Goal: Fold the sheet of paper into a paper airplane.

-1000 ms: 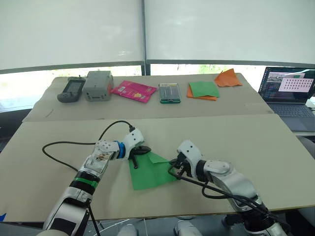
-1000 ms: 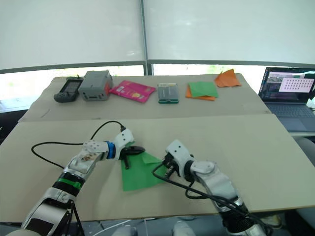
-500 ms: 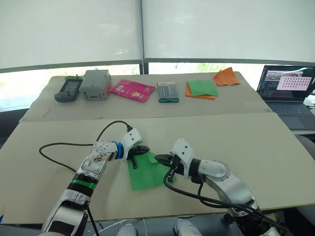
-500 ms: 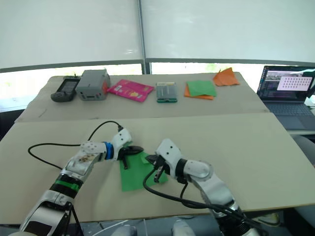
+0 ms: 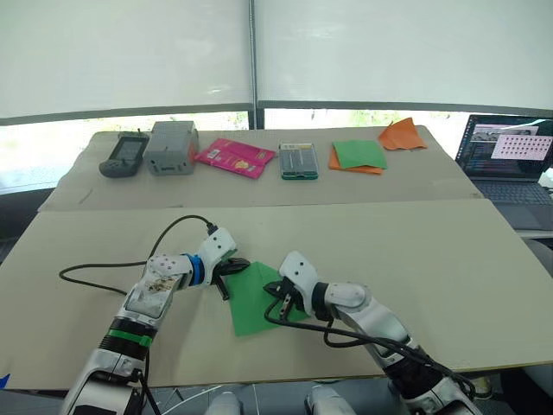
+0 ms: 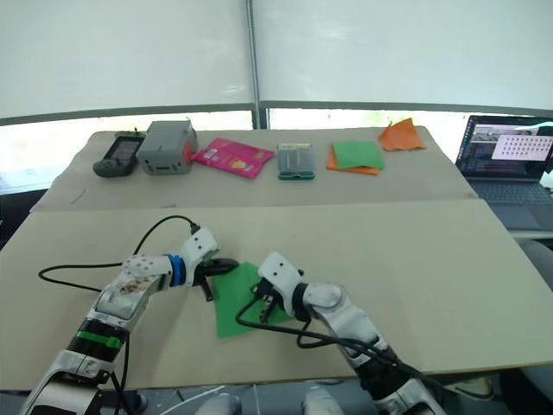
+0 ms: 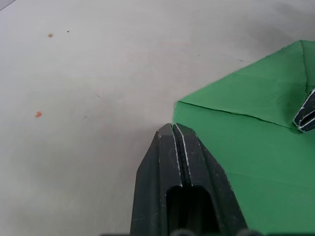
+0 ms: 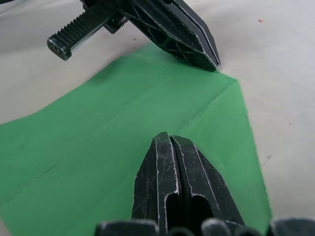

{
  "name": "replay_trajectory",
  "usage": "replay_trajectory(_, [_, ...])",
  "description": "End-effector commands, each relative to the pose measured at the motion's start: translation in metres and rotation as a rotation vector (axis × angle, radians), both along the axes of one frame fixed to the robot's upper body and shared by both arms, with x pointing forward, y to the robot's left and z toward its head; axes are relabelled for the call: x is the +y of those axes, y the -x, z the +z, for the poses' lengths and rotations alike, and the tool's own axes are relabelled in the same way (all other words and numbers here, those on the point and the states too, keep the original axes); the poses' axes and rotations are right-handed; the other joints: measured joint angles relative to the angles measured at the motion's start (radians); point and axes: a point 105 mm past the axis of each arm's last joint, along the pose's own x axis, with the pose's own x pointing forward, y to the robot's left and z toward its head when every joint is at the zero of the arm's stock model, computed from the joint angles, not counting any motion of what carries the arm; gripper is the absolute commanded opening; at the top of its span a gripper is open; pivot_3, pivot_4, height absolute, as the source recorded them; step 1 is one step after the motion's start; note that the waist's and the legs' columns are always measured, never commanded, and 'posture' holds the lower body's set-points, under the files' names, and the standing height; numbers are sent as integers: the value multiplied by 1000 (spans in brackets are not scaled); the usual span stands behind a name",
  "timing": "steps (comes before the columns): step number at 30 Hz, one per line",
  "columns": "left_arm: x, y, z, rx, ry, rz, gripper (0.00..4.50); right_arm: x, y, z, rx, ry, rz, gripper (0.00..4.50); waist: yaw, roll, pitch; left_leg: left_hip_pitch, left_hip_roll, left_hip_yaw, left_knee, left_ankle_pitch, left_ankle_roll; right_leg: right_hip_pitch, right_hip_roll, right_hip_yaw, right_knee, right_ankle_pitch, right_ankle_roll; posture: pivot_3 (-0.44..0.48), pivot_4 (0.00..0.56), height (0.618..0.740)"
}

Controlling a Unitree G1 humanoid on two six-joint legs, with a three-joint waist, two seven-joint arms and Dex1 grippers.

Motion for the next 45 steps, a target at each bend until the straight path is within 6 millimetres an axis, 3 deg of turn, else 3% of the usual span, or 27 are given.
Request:
replay_trajectory(1, [9, 1, 12, -23, 31, 29, 0, -4, -2, -11, 38, 44, -31, 20, -1, 0, 0, 0, 0, 0, 0, 0, 0, 0, 0, 0, 0, 0, 0, 0, 150, 740])
replay_trajectory(8, [58, 13, 41, 87, 303, 232, 0, -6, -3, -11, 55, 19, -62, 20, -6, 0, 0, 2, 1, 0, -1, 0, 0, 0, 0, 0, 1, 0, 0, 0, 150, 740])
replay_trajectory(12, [74, 16, 35, 112, 324, 321, 0, -5, -4, -9, 56, 8, -71, 20, -1, 0, 1, 2, 1, 0, 0, 0, 0, 1, 0, 0, 0, 0, 0, 0, 150, 740])
replay_trajectory(19, [59, 20, 24, 170, 371, 298, 0, -4, -4, -8, 53, 5, -75, 20, -2, -1, 1, 2, 0, 0, -1, 0, 0, 1, 0, 0, 0, 0, -1, 0, 150, 740])
replay_trajectory(26, [61, 34, 15, 330, 541, 354, 0, -2, -4, -8, 43, 12, -86, 20, -5, -1, 1, 3, 1, 0, -1, 0, 0, 0, 0, 0, 0, 0, 0, 0, 150, 740])
replay_trajectory(29, [57, 41, 24, 353, 610, 352, 768, 0, -4, -8, 43, 8, -89, 0, -5, -1, 1, 3, 1, 0, -1, 0, 0, 0, 0, 0, 0, 0, -1, 0, 150, 740])
replay_trajectory(34, [48, 42, 27, 458, 726, 418, 2447, 0, -5, -9, 45, 5, -99, 0, -4, -1, 1, 3, 1, 0, -1, 0, 0, 1, 0, 0, 0, 0, 0, 0, 150, 740])
replay_trajectory(45, [34, 41, -4, 625, 670, 568, 2447, -4, -8, -7, 34, 8, -125, 0, -3, -1, 0, 4, 0, 0, -1, 0, -1, 1, 0, 0, -1, 0, 0, 0, 150, 740])
